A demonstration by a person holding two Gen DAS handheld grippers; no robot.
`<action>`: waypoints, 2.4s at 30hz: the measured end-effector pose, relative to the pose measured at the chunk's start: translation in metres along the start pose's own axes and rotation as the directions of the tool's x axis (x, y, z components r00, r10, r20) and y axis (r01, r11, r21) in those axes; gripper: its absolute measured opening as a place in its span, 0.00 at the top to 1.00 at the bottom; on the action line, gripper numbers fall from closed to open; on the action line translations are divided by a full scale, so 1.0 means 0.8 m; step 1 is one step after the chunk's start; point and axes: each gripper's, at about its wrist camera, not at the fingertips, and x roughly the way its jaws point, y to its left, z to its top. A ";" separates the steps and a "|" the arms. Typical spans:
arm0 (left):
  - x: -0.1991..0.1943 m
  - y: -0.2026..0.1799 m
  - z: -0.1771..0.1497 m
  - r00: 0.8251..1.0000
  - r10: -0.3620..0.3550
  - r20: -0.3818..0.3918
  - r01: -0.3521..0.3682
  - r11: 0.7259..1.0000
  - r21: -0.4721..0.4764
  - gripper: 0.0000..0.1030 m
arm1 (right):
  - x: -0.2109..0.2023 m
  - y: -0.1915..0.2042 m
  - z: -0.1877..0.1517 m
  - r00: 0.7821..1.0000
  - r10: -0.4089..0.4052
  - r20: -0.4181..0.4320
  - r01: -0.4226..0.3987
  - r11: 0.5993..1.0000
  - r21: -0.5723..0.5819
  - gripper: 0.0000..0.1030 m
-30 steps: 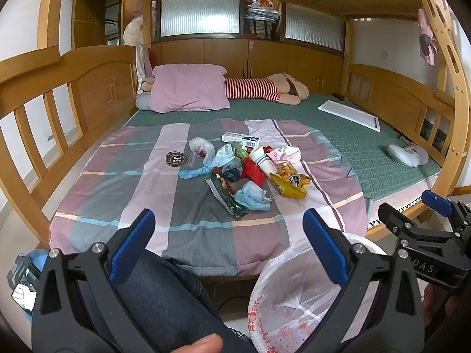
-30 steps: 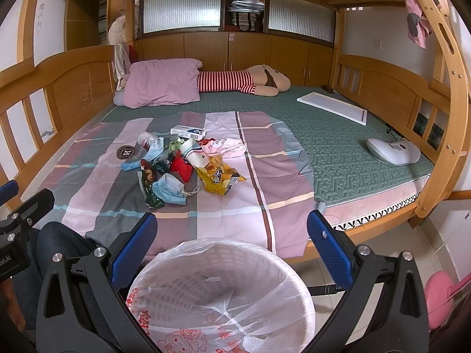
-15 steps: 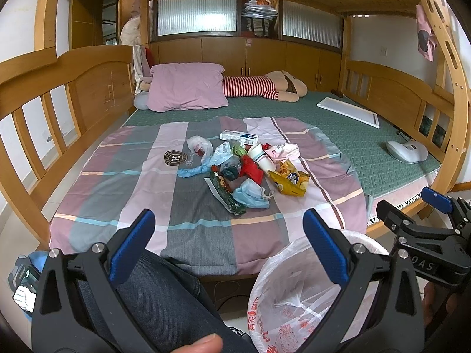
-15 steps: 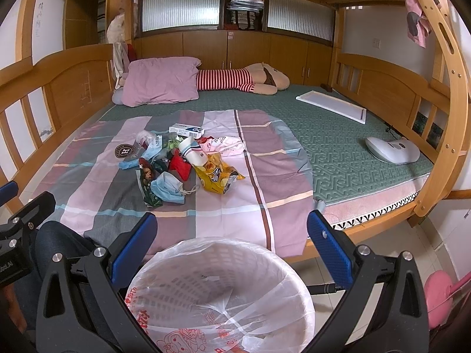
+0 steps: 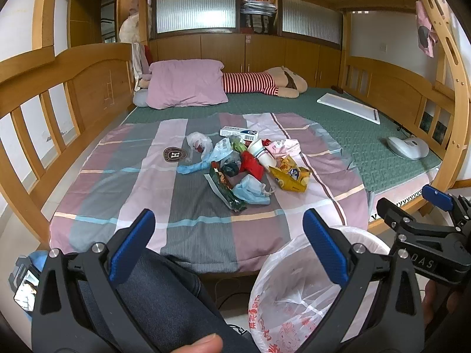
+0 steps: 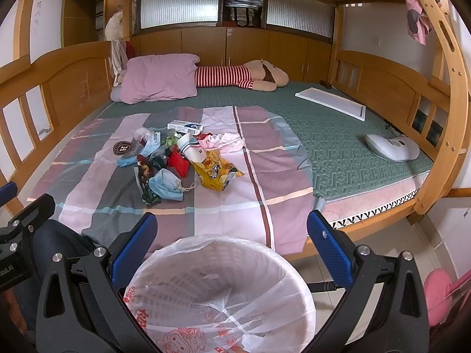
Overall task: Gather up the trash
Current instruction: 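Grasp the green-red snack wrapper with the left tool while the right tool grasps the blue face mask, then carry both items over the basket and open both tools to drop them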
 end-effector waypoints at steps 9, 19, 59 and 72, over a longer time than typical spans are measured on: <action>0.009 0.022 0.013 0.999 0.004 0.041 -0.005 1.000 0.014 0.03 | 0.007 -0.005 0.004 1.000 -0.026 -0.010 0.026 1.000 -0.016 0.03; 0.200 0.136 0.039 0.954 -0.232 -0.192 0.147 0.916 -0.374 0.27 | 0.056 -0.047 0.000 0.993 -0.085 -0.086 0.086 0.996 0.009 0.26; 0.224 0.102 0.023 0.998 0.027 -0.055 -0.042 0.958 -0.285 0.90 | 0.315 0.146 0.054 0.896 0.295 -0.332 -0.333 0.941 -0.062 0.84; 0.006 -0.017 0.055 0.991 -0.069 0.119 0.065 0.997 0.035 0.90 | 0.076 0.006 0.021 0.923 0.329 -0.202 -0.356 0.927 -0.119 0.84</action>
